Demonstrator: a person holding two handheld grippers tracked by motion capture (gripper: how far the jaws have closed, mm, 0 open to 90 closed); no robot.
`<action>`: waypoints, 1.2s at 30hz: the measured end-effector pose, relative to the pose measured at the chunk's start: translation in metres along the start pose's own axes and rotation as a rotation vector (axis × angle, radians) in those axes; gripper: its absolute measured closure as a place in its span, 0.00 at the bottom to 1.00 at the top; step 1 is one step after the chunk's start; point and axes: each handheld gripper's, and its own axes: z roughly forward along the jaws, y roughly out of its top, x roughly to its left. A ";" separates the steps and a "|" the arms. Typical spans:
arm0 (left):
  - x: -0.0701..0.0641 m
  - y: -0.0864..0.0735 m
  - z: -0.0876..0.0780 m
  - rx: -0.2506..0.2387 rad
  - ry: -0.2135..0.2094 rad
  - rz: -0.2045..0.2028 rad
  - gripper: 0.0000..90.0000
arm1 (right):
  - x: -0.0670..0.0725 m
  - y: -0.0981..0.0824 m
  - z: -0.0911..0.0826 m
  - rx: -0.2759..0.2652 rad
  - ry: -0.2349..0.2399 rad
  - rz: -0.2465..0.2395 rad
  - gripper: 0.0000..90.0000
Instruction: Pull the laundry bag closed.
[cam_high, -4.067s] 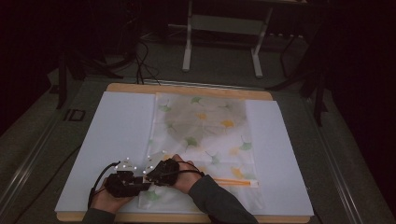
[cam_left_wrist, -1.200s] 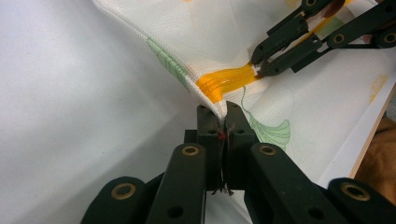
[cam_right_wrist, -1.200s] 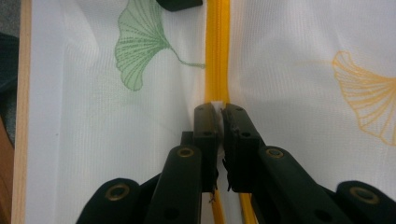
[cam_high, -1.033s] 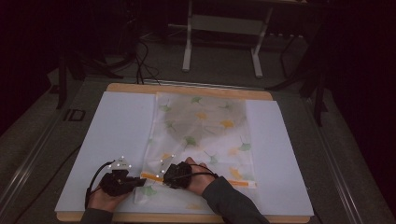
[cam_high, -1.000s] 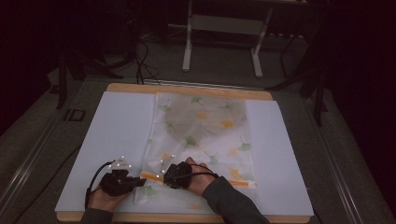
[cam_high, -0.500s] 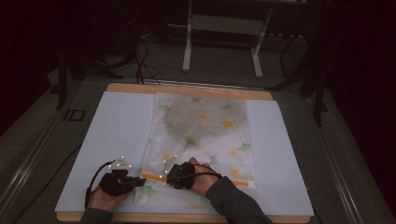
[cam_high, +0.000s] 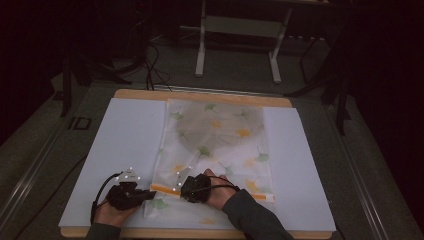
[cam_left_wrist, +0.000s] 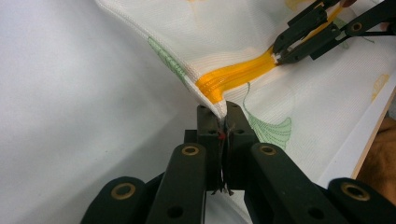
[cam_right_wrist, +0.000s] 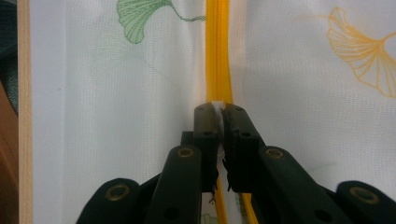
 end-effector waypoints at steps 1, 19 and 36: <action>0.000 0.000 0.000 0.001 0.001 0.000 0.98 | 0.000 0.000 0.000 0.001 0.001 0.001 0.94; 0.000 0.000 0.000 -0.002 0.000 -0.004 0.98 | -0.001 -0.006 -0.004 0.022 -0.001 -0.001 0.94; 0.000 -0.001 0.000 -0.001 0.000 -0.005 0.98 | -0.002 -0.015 -0.010 0.037 0.000 0.005 0.94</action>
